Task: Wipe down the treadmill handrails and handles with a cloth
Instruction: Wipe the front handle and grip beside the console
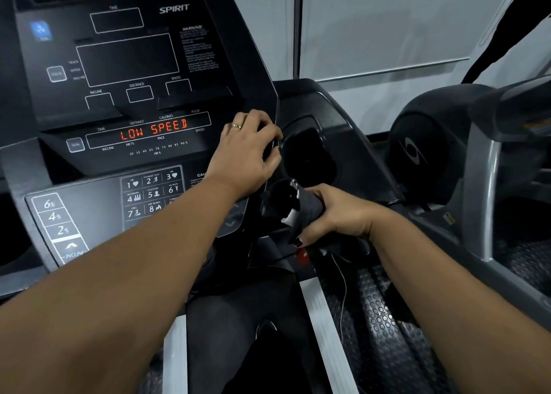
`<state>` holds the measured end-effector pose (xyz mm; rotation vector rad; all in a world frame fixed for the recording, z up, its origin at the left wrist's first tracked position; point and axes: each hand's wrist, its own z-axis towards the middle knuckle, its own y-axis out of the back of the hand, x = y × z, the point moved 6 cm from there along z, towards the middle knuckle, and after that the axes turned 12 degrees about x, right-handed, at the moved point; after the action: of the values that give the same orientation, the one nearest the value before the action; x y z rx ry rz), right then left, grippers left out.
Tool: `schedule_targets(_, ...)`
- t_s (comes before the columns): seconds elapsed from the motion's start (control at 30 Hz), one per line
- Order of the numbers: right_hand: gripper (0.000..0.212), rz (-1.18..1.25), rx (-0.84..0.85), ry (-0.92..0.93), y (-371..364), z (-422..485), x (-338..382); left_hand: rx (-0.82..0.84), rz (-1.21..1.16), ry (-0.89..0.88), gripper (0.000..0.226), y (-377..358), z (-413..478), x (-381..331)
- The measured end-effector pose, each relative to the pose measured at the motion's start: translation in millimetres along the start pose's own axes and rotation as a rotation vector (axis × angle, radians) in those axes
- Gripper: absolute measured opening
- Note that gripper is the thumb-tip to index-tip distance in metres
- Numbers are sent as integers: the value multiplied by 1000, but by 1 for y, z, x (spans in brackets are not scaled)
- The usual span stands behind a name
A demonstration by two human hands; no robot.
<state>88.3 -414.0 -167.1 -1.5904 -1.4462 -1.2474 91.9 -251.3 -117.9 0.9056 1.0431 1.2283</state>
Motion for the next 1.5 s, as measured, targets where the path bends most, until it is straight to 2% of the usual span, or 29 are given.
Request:
schedule_targets(0.1, 34, -140, -226, 24, -3, -6, 11, 2, 0, 3, 24, -1, 1, 1)
schedule_targets(0.27, 31, -518, -674, 31, -20, -21, 27, 20, 3, 6, 23, -1, 1, 0)
schedule_targets(0.4, 26, -795, -889, 167, -36, -19, 32, 11, -1, -1, 24, 0, 0, -1)
schedule_targets(0.47, 21, -856, -865, 187, -35, -18, 33, 10, 0, -1, 24, 0, -1, -1)
schedule_targets(0.6, 19, -917, -538, 161, -28, -11, 45, 15, -5, -1, 25, 1, -1, -2)
schedule_targets(0.67, 21, -987, -441, 159, -27, -8, 51, 18, -8, 1, 25, 1, 0, -2)
schedule_targets(0.73, 20, -1058, -426, 180, -30, -6, 54, 17, -7, 2, 25, 0, 0, -2)
schedule_targets(0.8, 17, -1043, -487, 198, -31, -7, 50, 13, -8, 1, 24, 0, 0, -1)
schedule_targets(0.9, 13, -847, -595, 245, -29, -11, 43, 9, -11, -4, 24, 0, 0, -1)
schedule_targets(0.97, 15, -652, -581, 237, -23, -12, 40, 11, -16, -6, 24, 0, 0, 0)
schedule_targets(1.1, 22, -267, -324, 128, -11, -6, 34, 19, -23, -2, 24, -1, 1, 1)
schedule_targets(1.23, 32, -80, -122, 15, -6, -1, 27, 27, -24, -1, 24, 1, 0, 0)
schedule_targets(1.3, 32, -80, -174, 37, -7, -3, 27, 36, -26, 2, 24, 1, 0, 0)
schedule_targets(1.37, 29, -170, -331, 57, -11, -8, 26, 39, -31, 5, 24, 1, 0, -1)
schedule_targets(1.5, 33, -613, -766, 12, -25, -21, 28, 33, -31, 7, 25, 2, 0, -1)
